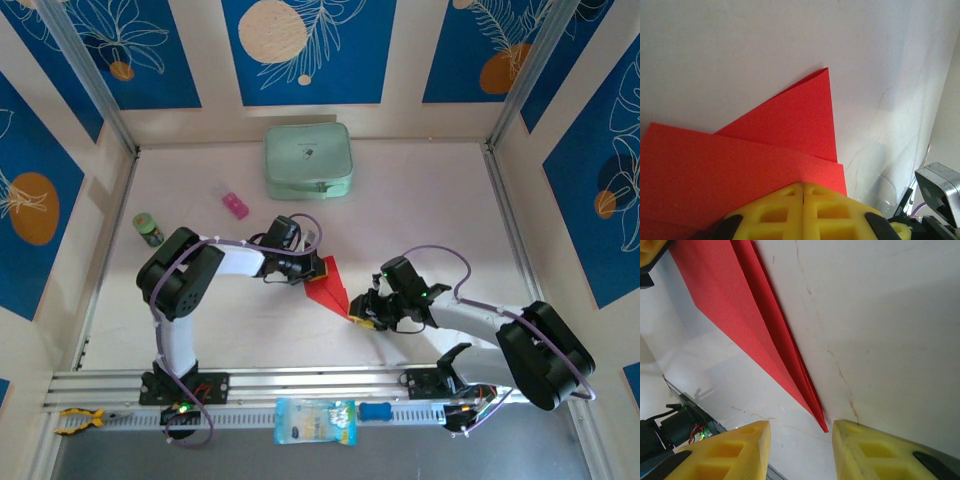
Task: Fold a paper plane with a square sheet of paper (pick it up from the middle)
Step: Turn over the paper at the center of the table.
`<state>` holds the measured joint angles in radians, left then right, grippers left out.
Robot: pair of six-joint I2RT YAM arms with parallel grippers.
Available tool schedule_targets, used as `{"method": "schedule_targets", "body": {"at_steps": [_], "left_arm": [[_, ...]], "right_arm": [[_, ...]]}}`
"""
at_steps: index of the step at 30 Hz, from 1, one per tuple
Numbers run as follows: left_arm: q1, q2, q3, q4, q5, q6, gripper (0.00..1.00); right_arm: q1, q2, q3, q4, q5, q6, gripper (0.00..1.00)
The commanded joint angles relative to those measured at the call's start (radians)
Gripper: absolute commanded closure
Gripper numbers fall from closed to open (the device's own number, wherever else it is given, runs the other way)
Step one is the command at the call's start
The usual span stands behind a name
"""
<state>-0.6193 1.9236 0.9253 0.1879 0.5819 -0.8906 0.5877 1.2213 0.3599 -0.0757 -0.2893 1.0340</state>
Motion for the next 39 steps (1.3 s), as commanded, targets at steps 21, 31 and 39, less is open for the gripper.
{"method": "schedule_targets", "body": {"at_steps": [21, 31, 39], "left_arm": [[0.019, 0.015, -0.037, -0.074, -0.046, -0.005, 0.97], [0.02, 0.018, -0.036, -0.071, -0.043, -0.008, 0.97], [0.022, 0.02, -0.036, -0.07, -0.042, -0.01, 0.97]], "right_arm": [[0.005, -0.029, 0.037, -0.059, -0.005, -0.001, 0.62], [0.006, -0.006, 0.043, -0.022, -0.037, 0.007, 0.62], [0.011, 0.043, 0.046, -0.046, -0.028, -0.006, 0.62]]}}
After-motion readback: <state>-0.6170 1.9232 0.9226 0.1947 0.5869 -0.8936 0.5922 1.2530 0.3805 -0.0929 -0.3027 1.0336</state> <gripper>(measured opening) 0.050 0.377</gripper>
